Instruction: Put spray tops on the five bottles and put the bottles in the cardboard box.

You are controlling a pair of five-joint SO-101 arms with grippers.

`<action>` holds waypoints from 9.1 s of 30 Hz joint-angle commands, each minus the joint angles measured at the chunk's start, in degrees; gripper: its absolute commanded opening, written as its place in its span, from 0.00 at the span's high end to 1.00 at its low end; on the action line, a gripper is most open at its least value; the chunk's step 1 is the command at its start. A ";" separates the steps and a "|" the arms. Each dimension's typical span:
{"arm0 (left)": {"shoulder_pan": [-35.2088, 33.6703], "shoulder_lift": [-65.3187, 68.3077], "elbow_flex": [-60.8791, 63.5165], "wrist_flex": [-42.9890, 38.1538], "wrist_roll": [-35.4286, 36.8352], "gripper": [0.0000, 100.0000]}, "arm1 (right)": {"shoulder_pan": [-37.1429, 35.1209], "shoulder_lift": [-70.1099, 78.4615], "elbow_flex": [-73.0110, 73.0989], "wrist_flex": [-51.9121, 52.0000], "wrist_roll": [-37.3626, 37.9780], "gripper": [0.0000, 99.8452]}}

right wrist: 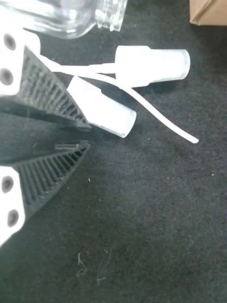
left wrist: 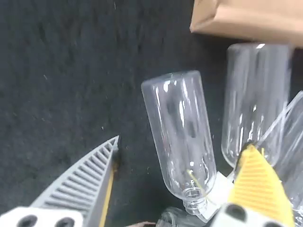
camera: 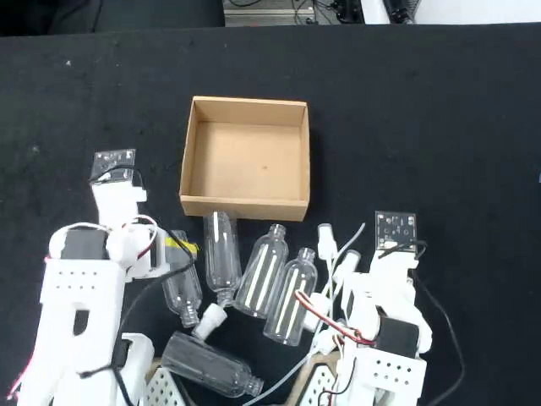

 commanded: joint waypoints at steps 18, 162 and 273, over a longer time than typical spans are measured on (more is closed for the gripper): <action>1.19 8.53 12.44 -17.58 1.23 0.77 | -0.79 -5.41 -0.22 0.35 0.00 0.99; -17.89 69.19 -53.14 -5.98 -63.82 0.67 | -0.70 -5.41 -0.22 0.35 0.00 0.99; -12.09 16.44 -5.67 -28.31 -2.81 0.93 | -14.86 98.15 -56.75 -12.40 4.04 0.90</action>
